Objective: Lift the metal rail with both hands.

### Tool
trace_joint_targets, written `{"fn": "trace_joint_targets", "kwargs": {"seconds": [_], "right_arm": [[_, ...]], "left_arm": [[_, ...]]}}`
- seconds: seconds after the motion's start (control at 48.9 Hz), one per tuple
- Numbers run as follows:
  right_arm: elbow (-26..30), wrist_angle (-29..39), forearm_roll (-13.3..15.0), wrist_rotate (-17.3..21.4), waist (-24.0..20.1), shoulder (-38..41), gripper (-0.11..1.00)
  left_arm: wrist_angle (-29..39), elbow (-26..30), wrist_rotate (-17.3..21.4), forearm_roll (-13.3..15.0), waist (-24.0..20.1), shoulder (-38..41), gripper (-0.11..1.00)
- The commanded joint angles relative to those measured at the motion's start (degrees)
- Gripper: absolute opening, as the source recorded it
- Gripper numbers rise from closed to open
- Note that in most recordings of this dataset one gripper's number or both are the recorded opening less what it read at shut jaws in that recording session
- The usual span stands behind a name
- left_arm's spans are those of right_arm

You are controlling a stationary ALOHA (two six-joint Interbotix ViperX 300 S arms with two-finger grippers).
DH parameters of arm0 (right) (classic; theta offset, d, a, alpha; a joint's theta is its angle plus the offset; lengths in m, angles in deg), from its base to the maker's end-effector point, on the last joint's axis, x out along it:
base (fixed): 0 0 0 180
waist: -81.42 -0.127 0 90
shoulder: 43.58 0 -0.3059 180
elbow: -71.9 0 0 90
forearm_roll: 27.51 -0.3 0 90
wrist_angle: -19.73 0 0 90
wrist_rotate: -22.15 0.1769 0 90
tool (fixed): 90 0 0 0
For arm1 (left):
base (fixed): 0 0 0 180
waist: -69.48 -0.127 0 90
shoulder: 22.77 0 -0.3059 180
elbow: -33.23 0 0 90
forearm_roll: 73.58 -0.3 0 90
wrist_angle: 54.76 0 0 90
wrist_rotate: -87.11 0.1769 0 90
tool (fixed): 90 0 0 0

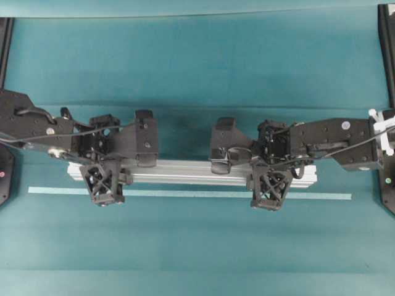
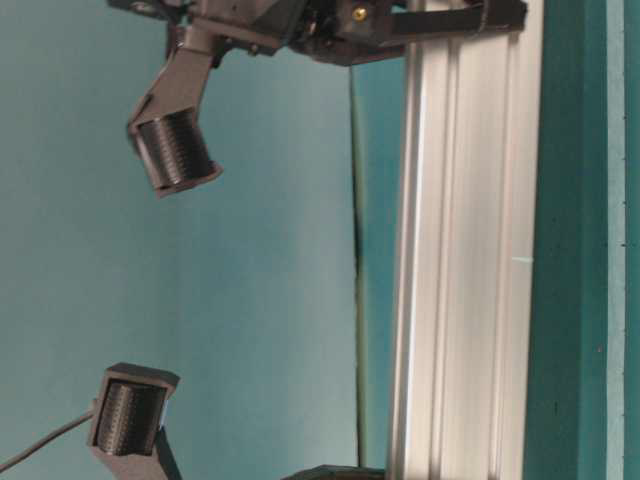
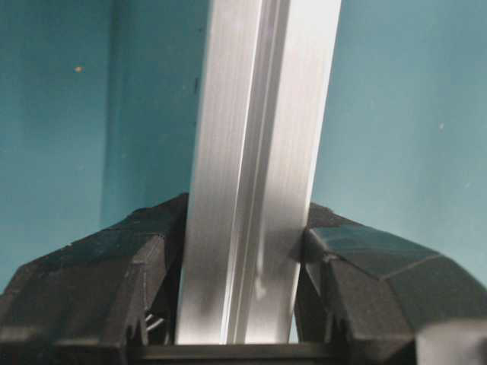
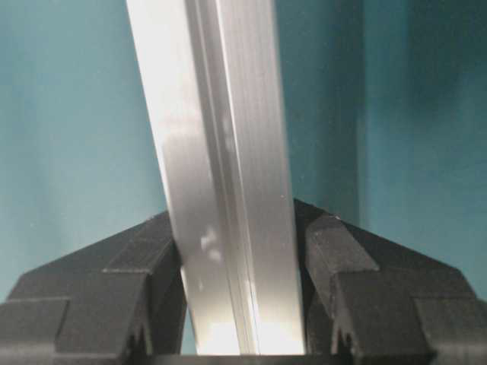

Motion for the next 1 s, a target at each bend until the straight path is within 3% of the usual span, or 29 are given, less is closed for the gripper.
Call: {"fn": "trace_joint_targets", "kwargs": {"seconds": [0.0, 0.307, 0.982], "right_arm": [[-1.23, 0.09, -0.70, 1.05, -1.23, 0.53, 0.39], [-1.32, -1.14, -0.70, 0.70, -1.14, 1.76, 0.39], [-2.11, -3.43, -0.70, 0.88, -0.97, 3.08, 0.39]], "left_arm": [[-0.79, 0.09, -4.13, 0.26, -0.26, -0.35, 0.36], [-6.94, -2.81, -6.33, 0.26, 0.62, 1.32, 0.36], [-11.60, -3.43, -5.45, 0.26, 0.26, 4.57, 0.36]]}}
